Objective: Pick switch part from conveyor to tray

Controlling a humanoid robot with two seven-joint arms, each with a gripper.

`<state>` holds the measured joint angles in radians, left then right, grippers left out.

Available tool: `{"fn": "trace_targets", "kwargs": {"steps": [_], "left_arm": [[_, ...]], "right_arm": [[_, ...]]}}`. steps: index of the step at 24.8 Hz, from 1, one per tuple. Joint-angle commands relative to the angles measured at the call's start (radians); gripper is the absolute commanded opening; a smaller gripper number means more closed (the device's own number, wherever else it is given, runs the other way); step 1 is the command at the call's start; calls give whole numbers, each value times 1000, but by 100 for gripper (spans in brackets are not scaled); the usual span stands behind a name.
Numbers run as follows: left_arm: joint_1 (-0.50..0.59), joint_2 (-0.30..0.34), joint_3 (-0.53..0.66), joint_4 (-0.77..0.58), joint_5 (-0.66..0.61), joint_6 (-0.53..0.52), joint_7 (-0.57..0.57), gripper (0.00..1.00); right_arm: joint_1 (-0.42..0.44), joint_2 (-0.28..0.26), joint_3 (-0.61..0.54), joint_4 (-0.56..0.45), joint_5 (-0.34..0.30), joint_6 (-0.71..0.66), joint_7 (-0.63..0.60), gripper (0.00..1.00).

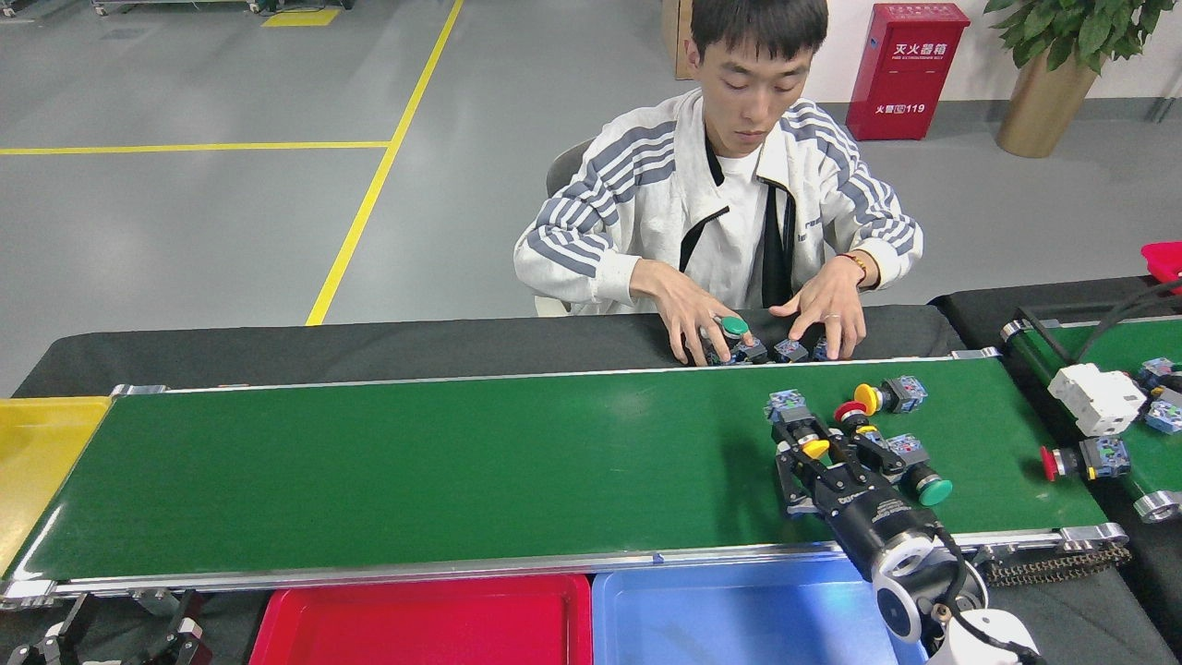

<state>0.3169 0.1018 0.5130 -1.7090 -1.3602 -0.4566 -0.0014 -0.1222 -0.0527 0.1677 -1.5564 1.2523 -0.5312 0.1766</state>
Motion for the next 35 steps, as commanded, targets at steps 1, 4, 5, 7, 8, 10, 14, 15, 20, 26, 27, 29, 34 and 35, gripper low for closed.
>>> {"fn": "trace_targets", "kwargs": {"steps": [1,4,5,7,8,10,14,15,20,26,27,29,34,35], "left_arm": [[-5,10,4,-8,0,3,4,100],[-10,10,2,-9,0,3,4,100],[-12,10,2,-11,0,3,4,100],[-13,10,2,-11,0,3,4,100],[-13,10,2,-11,1,3,4,100],[-15,10,4,-11,0,3,4,100],[-12,10,10,-11,1,3,4,100],[-12,10,12,-11,1,3,4,100],[-9,10,10,-12,1,3,4,100],[-12,10,2,-12,1,3,4,100],[-12,10,2,-12,1,3,4,100],[-13,10,4,-12,1,3,4,100],[-13,10,4,-12,1,3,4,100],[-13,10,4,-12,1,3,4,100]], "right_arm": [[12,20,71,-30,1,-158,-11,17],[10,76,164,-16,3,-162,-12,100],[10,85,179,-11,3,-164,-11,100],[12,90,202,-7,3,-165,-8,100],[13,90,211,-7,3,-162,-6,100],[16,96,208,-10,1,-158,-6,100],[64,97,44,-62,-7,25,-9,97],[101,97,-5,-88,-7,114,-9,98],[300,79,-151,-177,-5,487,-123,98],[303,42,-171,-154,21,608,-140,98],[279,39,-169,-151,30,614,-135,98],[233,28,-163,-122,70,619,-115,98],[145,37,-100,-40,108,620,-89,98],[128,39,-90,-21,108,620,-85,98]]}}
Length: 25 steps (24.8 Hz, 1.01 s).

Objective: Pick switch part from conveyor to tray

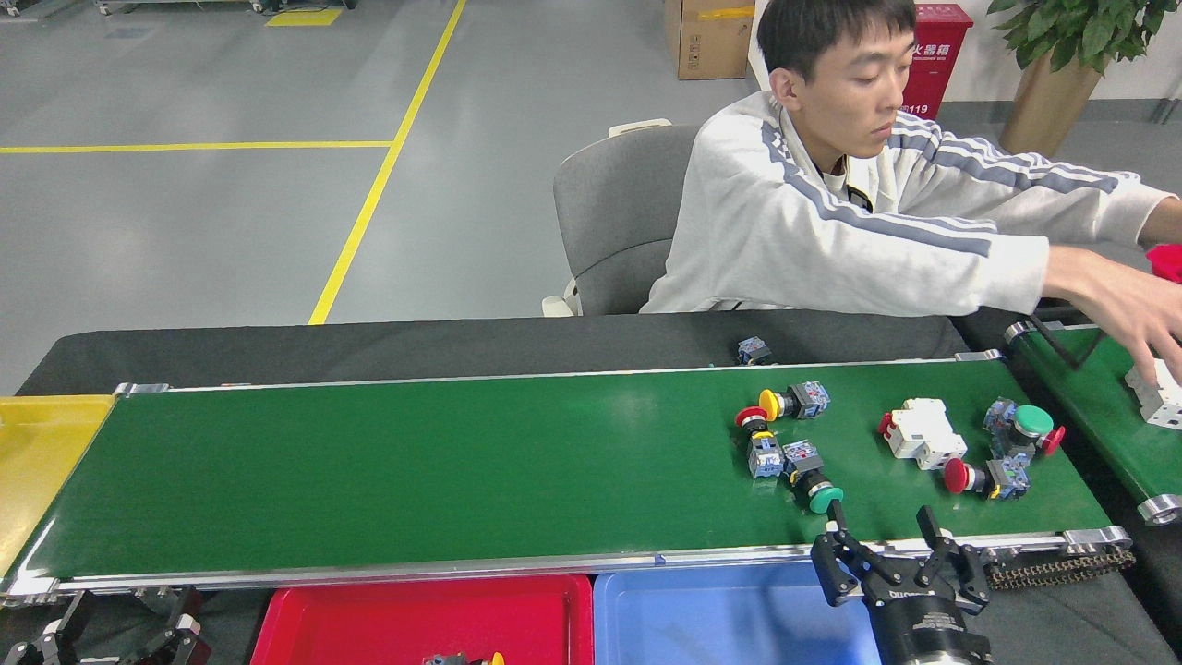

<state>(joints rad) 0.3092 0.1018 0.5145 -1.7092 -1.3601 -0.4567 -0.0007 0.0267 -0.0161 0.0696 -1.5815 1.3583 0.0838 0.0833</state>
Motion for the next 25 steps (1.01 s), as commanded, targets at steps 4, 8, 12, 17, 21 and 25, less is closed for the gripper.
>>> {"fn": "trace_targets", "kwargs": {"steps": [4,8,12,17,21,25], "left_arm": [[-5,10,2,-12,1,3,2,100],[-4,9,2,-10,1,3,2,100],[-5,9,2,-10,1,3,2,100],[-5,9,4,-12,3,3,2,100],[-5,9,6,-12,3,3,2,100],[-5,9,6,-12,3,3,2,100]], "right_arm": [[-82,35,67,83,4,7,18,97],[-146,54,121,155,2,5,33,52],[-169,36,160,172,1,-3,36,8],[-171,24,173,169,-5,-45,42,2],[-160,28,188,91,-7,-162,41,2],[-137,38,305,8,-7,-426,36,28]]}}
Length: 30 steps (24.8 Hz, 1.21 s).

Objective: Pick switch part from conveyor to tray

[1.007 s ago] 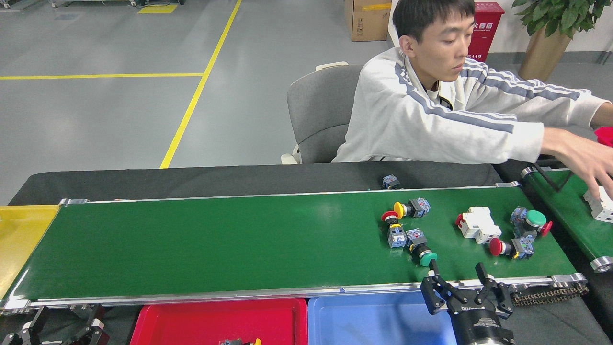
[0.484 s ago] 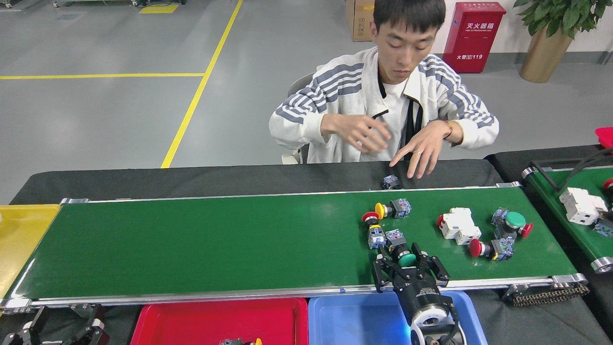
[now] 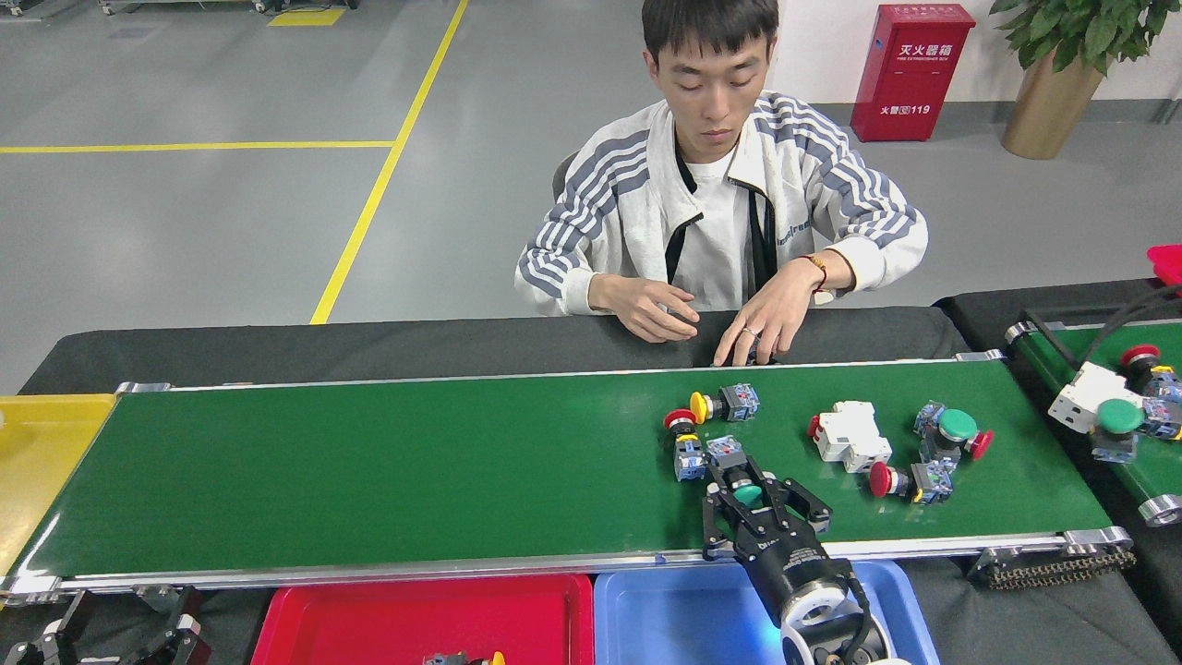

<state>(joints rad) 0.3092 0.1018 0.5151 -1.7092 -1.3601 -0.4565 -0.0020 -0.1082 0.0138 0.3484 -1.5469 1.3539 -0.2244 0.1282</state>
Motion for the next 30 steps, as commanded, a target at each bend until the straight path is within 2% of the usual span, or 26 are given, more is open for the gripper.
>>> {"fn": "trace_targets", "kwargs": {"steps": [1,2,3,6,10,11,14,16,19,22,25,27,30], "left_arm": [[-5,9,5,-12,3,2,4,100],[-5,9,5,-12,3,2,4,100],[-5,9,5,-12,3,2,4,100],[-5,7,3,-12,3,2,4,100],[-7,3,-1,-21,3,2,4,100],[-13,-2,-4,-26,3,2,4,100],[-56,-5,-72,-36,-1,10,-6,100],[-82,-5,-158,-58,-4,24,-9,100],[-127,-17,-336,-66,-51,107,-70,100],[-188,-57,-547,-63,-180,254,-113,100],[-229,-116,-664,-35,-274,326,-118,100],[-251,-168,-691,8,-332,335,-142,100],[-297,-197,-692,72,-352,346,-182,100]], "right_arm": [[-2,18,58,-32,-2,-170,-10,70],[-1,34,83,-30,-2,-199,-10,100],[1,51,112,-29,-2,-228,-12,99],[13,55,162,-29,-2,-276,-12,99],[19,63,136,-35,-12,-265,-13,99],[27,60,89,-39,-21,-250,-21,99],[134,78,-124,-78,-42,-99,-56,98],[229,109,-221,-124,-42,36,-108,98],[320,81,-307,-159,-42,122,-157,98],[318,63,-332,-151,-32,203,-153,98],[260,44,-322,-147,-16,290,-130,98],[213,17,-304,-111,11,292,-91,98],[148,11,-264,-59,19,293,-36,98]]}}
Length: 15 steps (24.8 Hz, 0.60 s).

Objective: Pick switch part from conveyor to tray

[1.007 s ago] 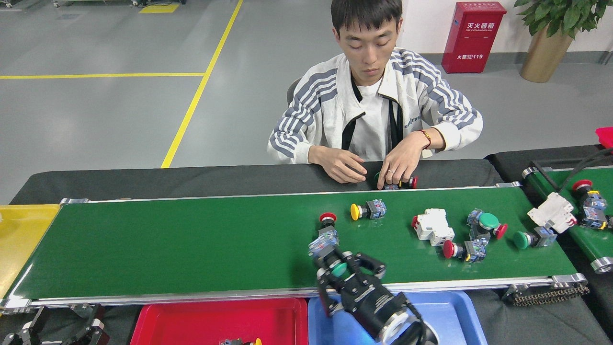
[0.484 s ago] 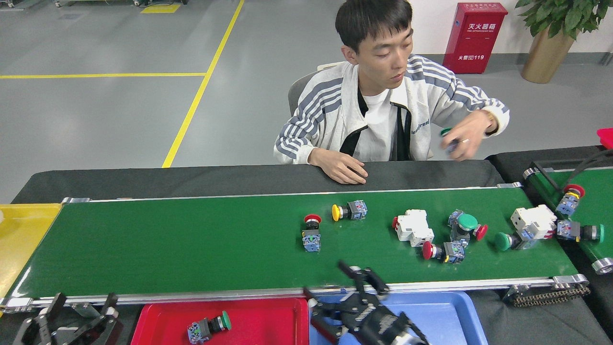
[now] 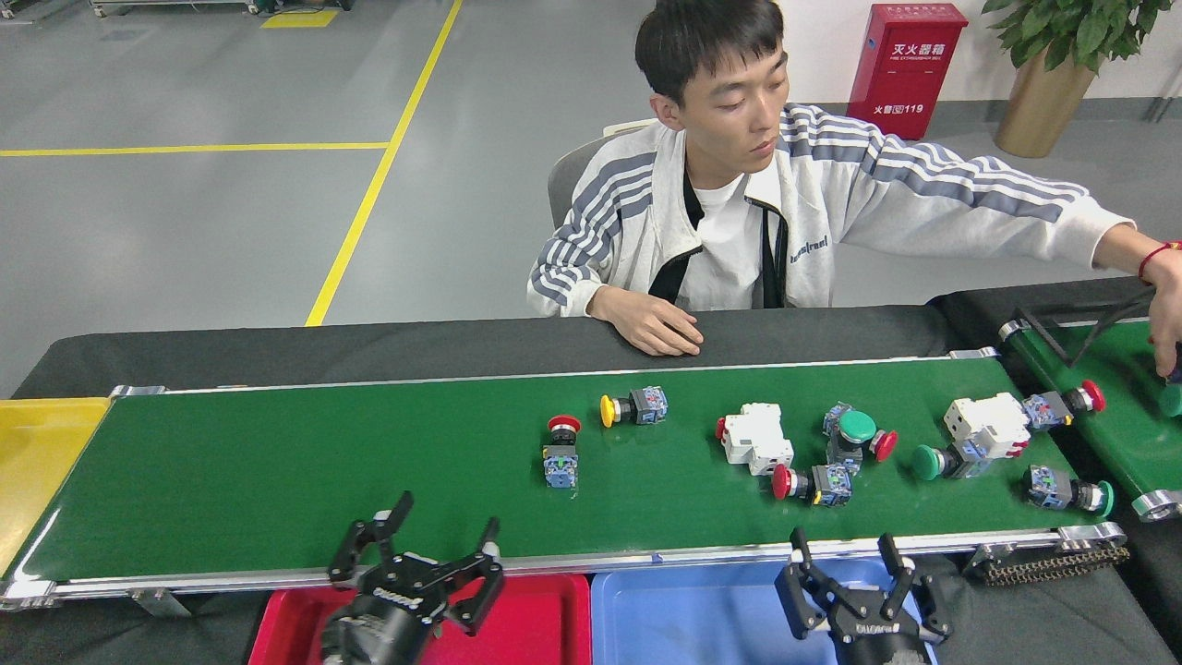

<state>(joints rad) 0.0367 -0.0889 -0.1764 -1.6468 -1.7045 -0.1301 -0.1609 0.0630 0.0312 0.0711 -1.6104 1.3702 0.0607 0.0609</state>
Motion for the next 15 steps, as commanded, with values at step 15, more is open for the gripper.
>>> {"fn": "trace_targets", "kwargs": {"steps": [15], "left_arm": [[-242,-6,5,274,2,115,-28,100]], "right_arm": [[-178,16,139,185,24,14,68,98]]}}
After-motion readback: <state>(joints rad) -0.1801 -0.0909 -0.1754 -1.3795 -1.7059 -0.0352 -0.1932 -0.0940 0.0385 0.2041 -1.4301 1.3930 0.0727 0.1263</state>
